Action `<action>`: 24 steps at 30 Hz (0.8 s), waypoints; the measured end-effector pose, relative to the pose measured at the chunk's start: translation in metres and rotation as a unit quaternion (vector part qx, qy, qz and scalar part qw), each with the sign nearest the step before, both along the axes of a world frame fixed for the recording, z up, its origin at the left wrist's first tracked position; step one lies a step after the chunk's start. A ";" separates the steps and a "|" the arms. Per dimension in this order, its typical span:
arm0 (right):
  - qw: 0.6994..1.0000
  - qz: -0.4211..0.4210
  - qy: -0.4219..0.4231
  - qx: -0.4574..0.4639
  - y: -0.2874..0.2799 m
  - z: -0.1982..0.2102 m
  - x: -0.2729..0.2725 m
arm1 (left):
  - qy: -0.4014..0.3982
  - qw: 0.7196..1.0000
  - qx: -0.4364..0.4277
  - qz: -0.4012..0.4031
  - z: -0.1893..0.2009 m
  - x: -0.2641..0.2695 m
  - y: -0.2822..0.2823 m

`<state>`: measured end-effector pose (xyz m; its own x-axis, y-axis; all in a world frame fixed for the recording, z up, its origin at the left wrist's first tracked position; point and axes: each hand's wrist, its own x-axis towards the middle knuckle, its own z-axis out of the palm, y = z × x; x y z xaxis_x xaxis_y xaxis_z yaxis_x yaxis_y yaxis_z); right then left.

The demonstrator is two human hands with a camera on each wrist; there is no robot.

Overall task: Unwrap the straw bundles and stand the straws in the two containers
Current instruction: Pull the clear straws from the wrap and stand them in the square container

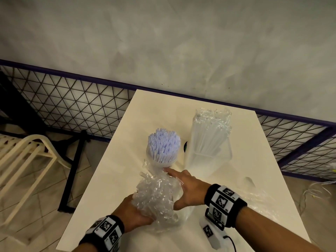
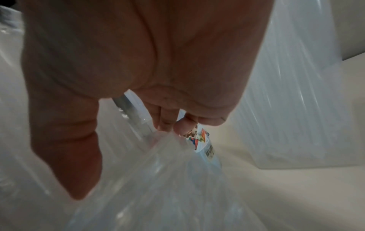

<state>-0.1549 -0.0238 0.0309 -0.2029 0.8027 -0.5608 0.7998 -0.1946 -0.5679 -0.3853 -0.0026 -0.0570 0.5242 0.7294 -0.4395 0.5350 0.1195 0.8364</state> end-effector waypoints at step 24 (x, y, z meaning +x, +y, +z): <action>0.977 -0.099 0.128 0.138 0.005 -0.013 0.004 | -0.029 0.998 -0.010 0.049 -0.012 -0.004 0.010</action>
<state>-0.1513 -0.0192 0.0178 -0.1338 0.9537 -0.2692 0.5871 -0.1425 -0.7968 -0.3898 0.0072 -0.0692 0.4752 0.7700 -0.4258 0.4702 0.1868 0.8626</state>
